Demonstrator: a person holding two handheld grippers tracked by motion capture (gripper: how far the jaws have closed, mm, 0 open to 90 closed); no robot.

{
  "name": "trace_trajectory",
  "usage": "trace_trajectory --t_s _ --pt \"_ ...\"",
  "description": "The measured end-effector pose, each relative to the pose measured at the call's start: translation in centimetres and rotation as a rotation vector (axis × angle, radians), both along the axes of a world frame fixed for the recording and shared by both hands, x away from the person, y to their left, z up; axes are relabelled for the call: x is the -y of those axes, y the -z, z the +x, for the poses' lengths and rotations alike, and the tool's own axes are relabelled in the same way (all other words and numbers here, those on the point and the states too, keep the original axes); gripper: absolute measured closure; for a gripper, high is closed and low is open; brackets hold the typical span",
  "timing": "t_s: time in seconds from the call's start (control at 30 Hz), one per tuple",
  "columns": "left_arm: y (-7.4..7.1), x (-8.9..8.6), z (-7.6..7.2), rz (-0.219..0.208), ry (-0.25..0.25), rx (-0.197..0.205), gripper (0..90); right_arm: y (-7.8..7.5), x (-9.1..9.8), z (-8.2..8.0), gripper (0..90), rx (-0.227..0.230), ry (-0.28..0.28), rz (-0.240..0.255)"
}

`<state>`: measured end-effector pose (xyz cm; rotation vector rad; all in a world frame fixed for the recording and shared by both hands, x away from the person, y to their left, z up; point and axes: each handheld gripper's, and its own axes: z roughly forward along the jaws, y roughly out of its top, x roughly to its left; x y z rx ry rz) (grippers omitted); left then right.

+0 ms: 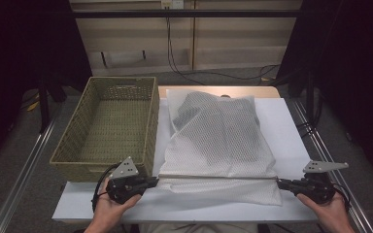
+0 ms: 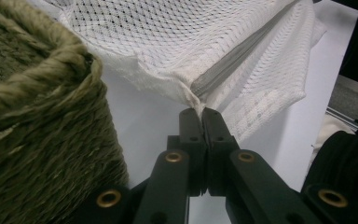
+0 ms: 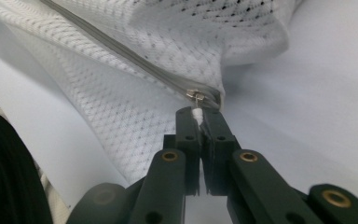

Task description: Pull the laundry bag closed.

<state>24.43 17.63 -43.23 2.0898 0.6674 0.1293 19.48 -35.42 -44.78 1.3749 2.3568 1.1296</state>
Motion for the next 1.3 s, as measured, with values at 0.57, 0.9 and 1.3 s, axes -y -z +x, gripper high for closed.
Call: trace_trajectory --t_s 0.57,0.9,1.3 --pt "0.0 0.3 -0.2 0.024 0.006 0.005 88.8 0.5 0.1 0.3 86.5 -0.046 0.037 -0.051" --pt "1.0 0.9 -0.5 0.059 0.038 -0.020 88.6 0.9 0.2 0.5 86.7 -0.057 0.058 -0.056" --pt "2.2 1.9 -0.3 0.088 0.031 -0.026 75.6 1.5 -1.0 1.2 84.9 -0.077 -0.017 -0.109"
